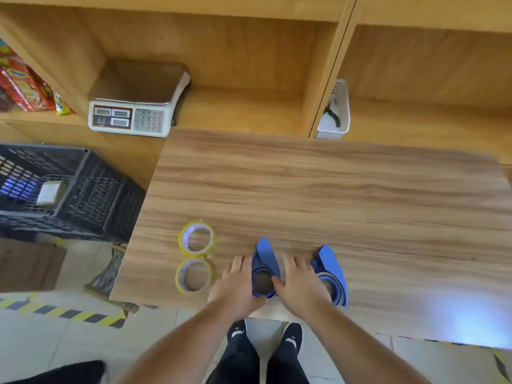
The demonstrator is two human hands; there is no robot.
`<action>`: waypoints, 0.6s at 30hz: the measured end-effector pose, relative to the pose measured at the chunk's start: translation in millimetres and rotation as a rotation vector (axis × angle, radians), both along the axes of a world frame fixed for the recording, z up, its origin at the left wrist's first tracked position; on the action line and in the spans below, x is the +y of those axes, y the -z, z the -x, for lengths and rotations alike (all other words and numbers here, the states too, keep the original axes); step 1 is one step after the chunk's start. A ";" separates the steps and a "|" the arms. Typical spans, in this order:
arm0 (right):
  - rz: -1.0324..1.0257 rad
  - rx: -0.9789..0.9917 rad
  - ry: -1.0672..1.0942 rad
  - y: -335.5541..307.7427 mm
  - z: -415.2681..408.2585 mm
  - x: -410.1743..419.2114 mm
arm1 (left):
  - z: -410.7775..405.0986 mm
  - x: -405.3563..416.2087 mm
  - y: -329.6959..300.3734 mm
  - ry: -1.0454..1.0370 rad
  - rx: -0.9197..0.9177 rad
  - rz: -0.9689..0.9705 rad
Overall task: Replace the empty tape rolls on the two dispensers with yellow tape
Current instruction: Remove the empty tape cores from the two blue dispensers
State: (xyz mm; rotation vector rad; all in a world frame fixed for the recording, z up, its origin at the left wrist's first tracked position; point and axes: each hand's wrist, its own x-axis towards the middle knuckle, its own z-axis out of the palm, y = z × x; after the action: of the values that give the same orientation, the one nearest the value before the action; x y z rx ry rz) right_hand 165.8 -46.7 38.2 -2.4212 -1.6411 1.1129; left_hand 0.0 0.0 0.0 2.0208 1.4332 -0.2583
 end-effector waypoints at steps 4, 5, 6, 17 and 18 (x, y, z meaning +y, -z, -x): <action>0.116 0.031 0.017 19.2 6.7 -8.4 | -9.9 -15.0 16.5 -0.029 0.021 0.058; 0.133 0.028 0.021 23.1 8.6 -8.3 | -12.5 -16.2 20.3 -0.048 0.006 0.058; 0.148 0.029 0.013 28.9 10.1 -10.0 | -15.3 -19.6 26.3 -0.071 -0.011 0.056; 0.153 0.003 0.049 35.9 -0.8 -7.0 | -21.6 -13.9 34.3 -0.055 -0.044 0.096; 0.157 -0.002 0.056 35.9 -3.6 -6.9 | -20.0 -13.0 34.4 -0.039 -0.037 0.101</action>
State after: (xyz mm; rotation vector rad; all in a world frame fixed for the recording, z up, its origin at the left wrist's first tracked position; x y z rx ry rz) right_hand 169.3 -53.6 2.3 -2.5443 -1.5301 1.2764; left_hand 20.0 -13.0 -34.4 1.9046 1.4074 -0.2697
